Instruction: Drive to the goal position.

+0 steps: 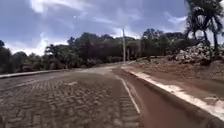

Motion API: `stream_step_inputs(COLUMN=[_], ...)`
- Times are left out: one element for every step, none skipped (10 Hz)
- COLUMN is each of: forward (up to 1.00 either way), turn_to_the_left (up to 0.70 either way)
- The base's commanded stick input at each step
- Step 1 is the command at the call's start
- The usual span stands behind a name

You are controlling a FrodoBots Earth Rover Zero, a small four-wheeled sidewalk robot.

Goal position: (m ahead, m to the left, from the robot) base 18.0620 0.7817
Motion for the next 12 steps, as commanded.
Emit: stream_step_inputs(forward=[1.00,1.00,1.00,1.00,1.00,1.00,1.00,1.00,1.00,1.00,1.00,1.00], turn_to_the_left=[0.00,0.00,0.00,0.00,0.00,0.00,0.00,0.00,0.00,0.00,0.00,0.00])
